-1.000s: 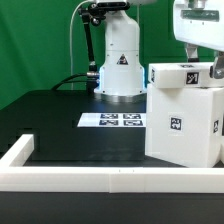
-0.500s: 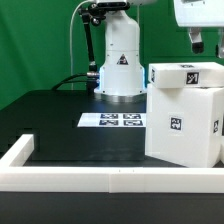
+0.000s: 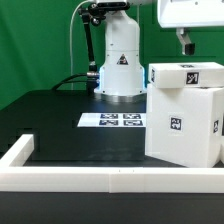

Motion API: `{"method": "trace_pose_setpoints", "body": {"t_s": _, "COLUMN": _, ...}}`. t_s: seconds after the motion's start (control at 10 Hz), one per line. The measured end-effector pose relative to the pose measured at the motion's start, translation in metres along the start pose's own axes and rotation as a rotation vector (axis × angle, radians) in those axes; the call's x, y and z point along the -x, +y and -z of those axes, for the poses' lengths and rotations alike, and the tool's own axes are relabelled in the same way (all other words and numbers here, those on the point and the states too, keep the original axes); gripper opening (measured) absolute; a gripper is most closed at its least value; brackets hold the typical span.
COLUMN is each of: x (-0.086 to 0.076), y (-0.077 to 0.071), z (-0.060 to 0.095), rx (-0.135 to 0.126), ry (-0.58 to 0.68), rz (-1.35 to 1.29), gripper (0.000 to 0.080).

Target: Assemble cabinet

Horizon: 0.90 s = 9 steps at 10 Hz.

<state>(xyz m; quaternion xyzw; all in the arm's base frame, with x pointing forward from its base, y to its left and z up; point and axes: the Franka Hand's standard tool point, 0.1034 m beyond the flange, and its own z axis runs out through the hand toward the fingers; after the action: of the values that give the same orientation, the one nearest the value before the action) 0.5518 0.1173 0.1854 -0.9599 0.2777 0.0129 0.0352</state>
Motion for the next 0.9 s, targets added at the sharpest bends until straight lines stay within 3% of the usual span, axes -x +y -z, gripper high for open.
{"method": "trace_pose_setpoints", "body": {"t_s": 0.4, "x": -0.0009, "y": 0.0007, "z": -0.0002, "rx": 0.004, "ry": 0.006, "rz": 0.4, "gripper": 0.0797}}
{"method": "trace_pose_setpoints", "body": {"t_s": 0.5, "x": -0.0038, "y": -0.0001, "z": 0.0005, "rx": 0.017, "ry": 0.031, "rz": 0.59, "gripper": 0.0797}}
{"method": "trace_pose_setpoints", "body": {"t_s": 0.9, "x": -0.004, "y": 0.0003, "z": 0.0002, "rx": 0.028, "ry": 0.025, "rz": 1.204, "gripper": 0.0797}}
